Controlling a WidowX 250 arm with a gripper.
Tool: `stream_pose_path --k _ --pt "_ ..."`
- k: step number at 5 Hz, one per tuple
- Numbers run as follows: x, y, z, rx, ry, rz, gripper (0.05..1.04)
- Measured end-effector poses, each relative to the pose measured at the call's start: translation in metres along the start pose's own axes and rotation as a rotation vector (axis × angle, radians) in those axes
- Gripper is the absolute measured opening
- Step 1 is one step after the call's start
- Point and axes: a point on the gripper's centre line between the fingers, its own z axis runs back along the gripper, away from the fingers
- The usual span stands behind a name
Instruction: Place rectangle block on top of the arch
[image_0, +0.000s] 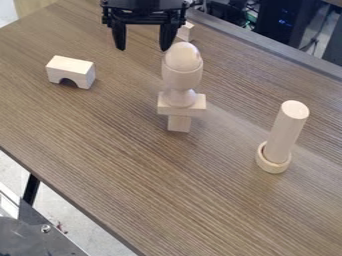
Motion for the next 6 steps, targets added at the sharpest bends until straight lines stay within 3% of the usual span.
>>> stream_pose_path --k 2,3,6 --pt "-0.002 -0.014 -0.028 0.005 0.044 0.023 1.0" --pt "0.009 -0.022 -0.046 0.004 0.037 0.075 1.0" --pt "0.057 -0.061 -0.06 -0.126 -0.032 0.256 1.0"
